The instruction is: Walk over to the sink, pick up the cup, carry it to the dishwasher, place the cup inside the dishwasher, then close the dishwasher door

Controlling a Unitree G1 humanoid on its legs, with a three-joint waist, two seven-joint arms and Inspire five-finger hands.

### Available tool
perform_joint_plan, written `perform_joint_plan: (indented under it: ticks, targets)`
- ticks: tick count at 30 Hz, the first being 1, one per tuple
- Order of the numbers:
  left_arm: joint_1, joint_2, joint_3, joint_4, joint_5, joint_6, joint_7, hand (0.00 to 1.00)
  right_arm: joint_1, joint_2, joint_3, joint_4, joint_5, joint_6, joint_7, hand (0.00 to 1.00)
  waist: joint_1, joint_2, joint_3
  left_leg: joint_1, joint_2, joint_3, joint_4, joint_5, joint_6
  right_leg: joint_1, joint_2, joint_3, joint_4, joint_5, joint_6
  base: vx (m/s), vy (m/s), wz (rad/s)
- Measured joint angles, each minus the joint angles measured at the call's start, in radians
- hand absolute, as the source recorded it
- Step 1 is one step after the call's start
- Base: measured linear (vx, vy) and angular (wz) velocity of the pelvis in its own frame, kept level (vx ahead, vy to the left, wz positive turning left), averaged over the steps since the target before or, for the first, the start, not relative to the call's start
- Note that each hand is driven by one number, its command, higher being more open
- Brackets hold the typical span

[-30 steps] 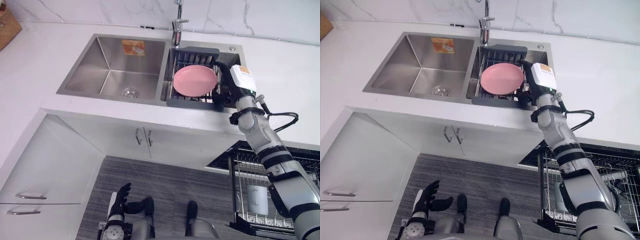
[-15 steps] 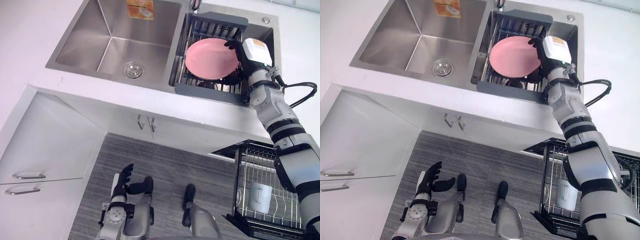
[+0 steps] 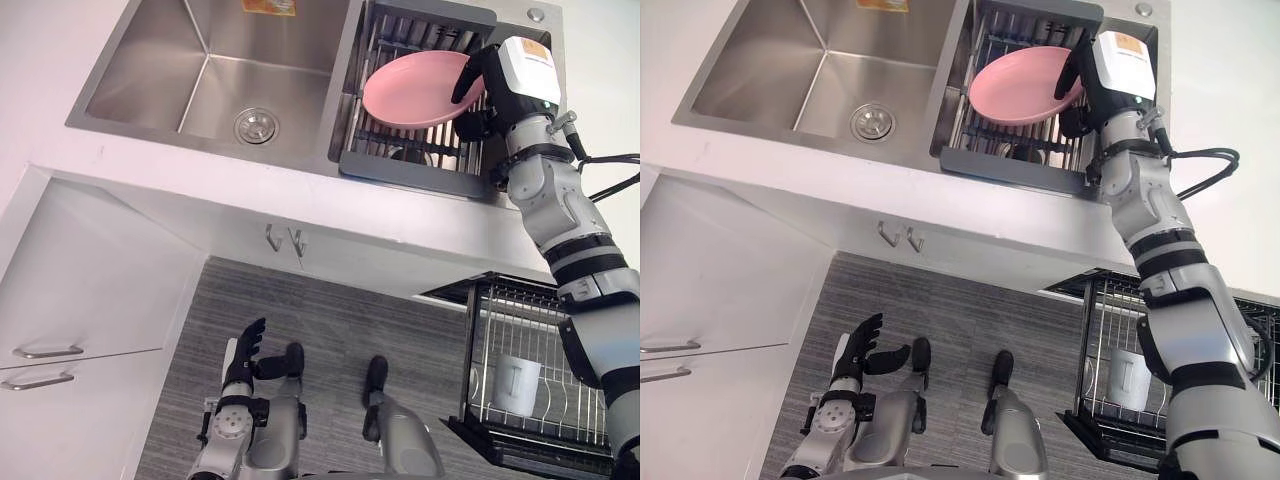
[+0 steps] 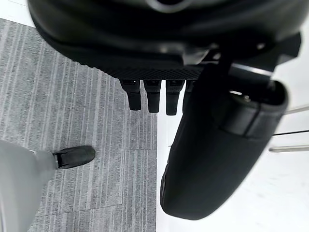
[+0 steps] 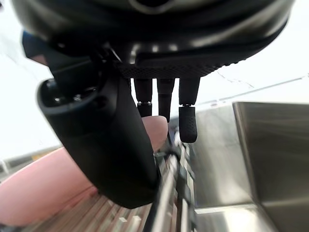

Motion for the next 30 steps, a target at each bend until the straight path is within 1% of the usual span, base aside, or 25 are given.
perform_joint_plan:
  ticks: [4, 6, 8, 11, 14, 15, 18, 21, 23, 25, 28, 30]
  targets:
    - [0.0, 0.0, 0.0, -0.002, 0.003, 0.001, -0.012, 0.9, 0.061, -0.003, -0.015, -0.097, -0.001, -0.023, 0.0, 0.3, -0.011, 0.0, 0.0, 0.025, 0.002, 0.012, 0.001, -0.009, 0.0, 0.02, 0.002, 0.012, 0.0, -0.002, 0.0, 0.04, 0.001, -0.09]
    - [0.001, -0.001, 0.001, -0.002, 0.005, 0.001, -0.016, 0.9, 0.109, -0.015, -0.016, -0.147, -0.001, -0.034, 0.0, 0.3, -0.011, -0.002, 0.0, 0.04, 0.002, 0.015, 0.001, -0.014, 0.0, 0.033, 0.002, 0.015, 0.001, -0.008, 0.0, 0.02, 0.006, -0.06]
    - [0.003, -0.001, 0.005, -0.002, 0.012, 0.002, -0.017, 0.9, 0.152, -0.026, -0.018, -0.19, -0.003, -0.045, 0.0, 0.3, -0.011, -0.003, -0.001, 0.049, 0.002, 0.021, -0.002, -0.023, -0.007, 0.036, 0.002, 0.021, 0.004, -0.011, -0.002, 0.01, 0.008, -0.08]
    - [0.016, -0.001, 0.021, -0.002, 0.02, 0.007, -0.02, 0.9, 0.21, -0.027, -0.024, -0.23, -0.004, -0.052, 0.0, 0.3, -0.013, -0.01, -0.005, 0.069, 0.003, 0.038, -0.022, -0.021, -0.007, 0.039, 0.004, 0.037, 0.004, -0.012, 0.0, 0.03, 0.004, -0.14]
    - [0.029, 0.002, 0.021, -0.001, 0.021, 0.009, -0.021, 0.9, 0.259, -0.025, -0.06, -0.249, -0.007, -0.052, -0.001, 0.3, -0.015, -0.018, -0.008, 0.092, 0.002, 0.044, -0.036, -0.021, -0.007, 0.053, 0.005, 0.042, 0.004, -0.017, 0.004, 0.07, 0.002, -0.06]
    - [0.03, 0.003, 0.021, 0.0, 0.021, 0.009, -0.021, 0.9, 0.268, -0.023, -0.081, -0.255, -0.011, -0.052, -0.002, 0.3, -0.015, -0.022, -0.01, 0.095, 0.002, 0.047, -0.038, -0.018, -0.001, 0.053, 0.005, 0.044, 0.004, -0.018, 0.004, 0.06, 0.0, -0.08]
    - [0.03, 0.003, 0.02, 0.002, 0.021, 0.011, -0.023, 0.9, 0.301, -0.011, -0.144, -0.304, -0.011, -0.051, -0.012, 0.3, -0.015, -0.029, -0.014, 0.11, 0.002, 0.057, -0.045, -0.016, 0.001, 0.059, 0.005, 0.052, 0.003, -0.018, 0.005, 0.06, 0.001, -0.09]
    - [0.034, 0.006, 0.02, 0.004, 0.022, 0.012, -0.024, 0.9, 0.352, 0.019, -0.199, -0.37, -0.011, -0.051, -0.034, 0.3, -0.022, -0.04, -0.022, 0.129, 0.003, 0.065, -0.051, -0.018, 0.0, 0.072, 0.006, 0.059, 0.002, -0.02, 0.006, 0.04, 0.004, -0.09]
    - [0.035, 0.01, 0.021, 0.011, 0.022, 0.012, -0.024, 0.9, 0.404, 0.067, -0.259, -0.444, -0.011, -0.051, -0.045, 0.3, -0.031, -0.057, -0.034, 0.136, 0.003, 0.075, -0.051, -0.022, -0.002, 0.074, 0.006, 0.069, 0.002, -0.023, 0.006, 0.02, 0.002, -0.11]
    - [0.042, 0.01, 0.02, 0.019, 0.025, 0.023, -0.025, 0.9, 0.454, 0.115, -0.304, -0.504, -0.012, -0.051, -0.066, 0.3, -0.04, -0.067, -0.043, 0.151, 0.003, 0.085, -0.051, -0.028, -0.002, 0.084, 0.007, 0.078, 0.001, -0.026, 0.007, 0.02, 0.005, -0.16]
    - [0.058, 0.003, 0.019, 0.041, 0.043, 0.032, -0.026, 0.9, 0.559, 0.169, -0.385, -0.608, -0.012, -0.051, -0.096, 0.3, -0.044, -0.072, -0.079, 0.168, 0.002, 0.102, -0.051, -0.041, -0.002, 0.09, 0.006, 0.097, 0.002, -0.03, 0.01, 0.04, 0.013, -0.19]
    - [0.078, 0.002, 0.019, 0.056, 0.044, 0.04, -0.026, 0.9, 0.635, 0.211, -0.459, -0.688, -0.012, -0.051, -0.125, 0.3, -0.054, -0.072, -0.101, 0.191, 0.0, 0.127, -0.051, -0.049, -0.001, 0.101, 0.006, 0.121, 0.002, -0.032, 0.012, 0.05, 0.02, -0.3]
